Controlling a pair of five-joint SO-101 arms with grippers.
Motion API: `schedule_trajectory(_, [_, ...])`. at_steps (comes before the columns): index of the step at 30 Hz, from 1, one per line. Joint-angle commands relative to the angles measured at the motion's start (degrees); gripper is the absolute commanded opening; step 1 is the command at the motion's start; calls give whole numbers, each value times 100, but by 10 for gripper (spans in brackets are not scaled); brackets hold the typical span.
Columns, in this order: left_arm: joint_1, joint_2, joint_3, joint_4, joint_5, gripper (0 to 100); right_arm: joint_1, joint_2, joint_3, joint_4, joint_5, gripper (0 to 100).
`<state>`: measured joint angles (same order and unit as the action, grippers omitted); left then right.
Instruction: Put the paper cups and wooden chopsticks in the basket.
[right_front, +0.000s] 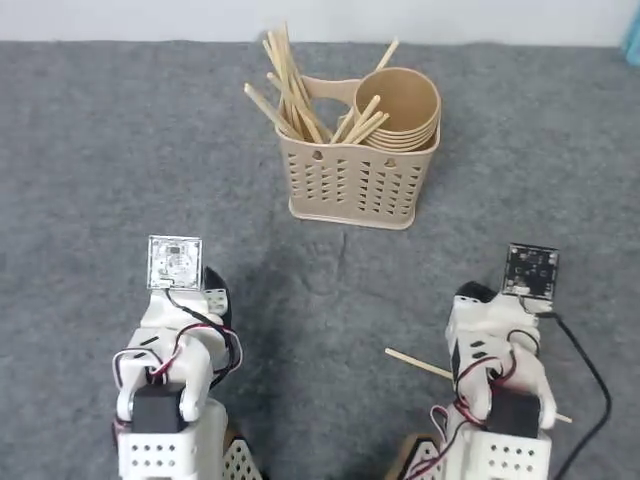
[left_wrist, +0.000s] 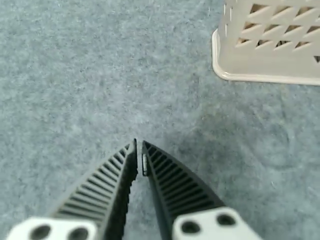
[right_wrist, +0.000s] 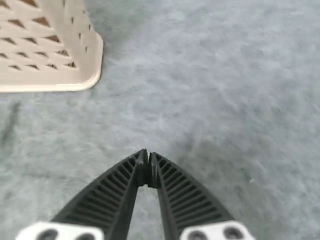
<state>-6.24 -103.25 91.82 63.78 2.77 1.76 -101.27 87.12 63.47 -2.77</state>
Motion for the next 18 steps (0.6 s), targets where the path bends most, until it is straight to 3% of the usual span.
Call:
schedule_trajectory(1, [62, -123, -242, 185, -563, 11, -611, -154, -273, 110, 571, 13])
schedule_trajectory(3, [185, -123, -171, 246, -932, 11, -1156, -163, -334, 259, 870, 13])
schedule_trajectory(9, [501, -123, 391, -281, -993, 12, -2158, 338, -316, 207, 1415, 13])
schedule_trajectory(18, [571, -114, 462, -519, -1002, 12, -2290, 3081, -1310, 119, 1644, 75])
